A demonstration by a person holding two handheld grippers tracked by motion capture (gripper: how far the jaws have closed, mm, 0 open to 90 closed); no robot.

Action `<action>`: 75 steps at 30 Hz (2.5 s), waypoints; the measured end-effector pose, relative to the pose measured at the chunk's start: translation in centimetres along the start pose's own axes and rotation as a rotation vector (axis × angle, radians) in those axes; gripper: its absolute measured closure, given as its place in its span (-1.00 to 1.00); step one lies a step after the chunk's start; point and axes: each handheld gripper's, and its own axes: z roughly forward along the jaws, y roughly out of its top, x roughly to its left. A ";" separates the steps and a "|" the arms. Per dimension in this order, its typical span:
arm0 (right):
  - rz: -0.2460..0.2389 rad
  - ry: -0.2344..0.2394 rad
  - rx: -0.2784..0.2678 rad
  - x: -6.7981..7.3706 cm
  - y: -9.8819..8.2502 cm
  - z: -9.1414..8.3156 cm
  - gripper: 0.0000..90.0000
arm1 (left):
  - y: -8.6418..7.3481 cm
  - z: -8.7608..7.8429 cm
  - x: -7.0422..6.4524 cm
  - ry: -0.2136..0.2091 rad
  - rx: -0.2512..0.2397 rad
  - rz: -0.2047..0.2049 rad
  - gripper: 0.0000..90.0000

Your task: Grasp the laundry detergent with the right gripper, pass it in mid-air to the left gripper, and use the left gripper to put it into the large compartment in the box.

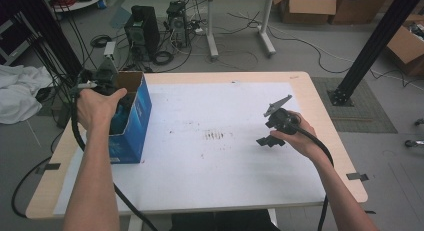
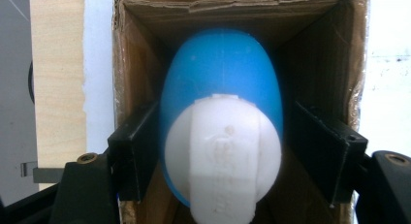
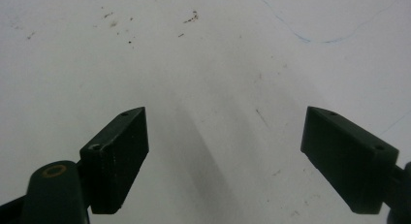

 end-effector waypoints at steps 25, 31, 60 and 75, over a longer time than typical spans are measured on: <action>-0.003 0.002 0.003 0.3 0.0 0.0 -0.62 | 0.4 -4.3 -0.8 0.033 -0.067 0.075 -0.61; -0.004 0.004 0.004 0.3 -0.1 0.1 -0.62 | 0.4 -5.8 -1.6 0.024 -0.085 0.125 -0.61; -0.003 -0.009 0.024 0.4 -0.4 -1.0 -0.62 | 0.3 -9.8 -14.1 -0.146 -0.145 0.690 -0.62; -0.010 -0.019 0.022 0.7 0.2 -1.9 -0.62 | -0.6 -3.1 -16.7 -0.206 -0.038 0.840 -0.62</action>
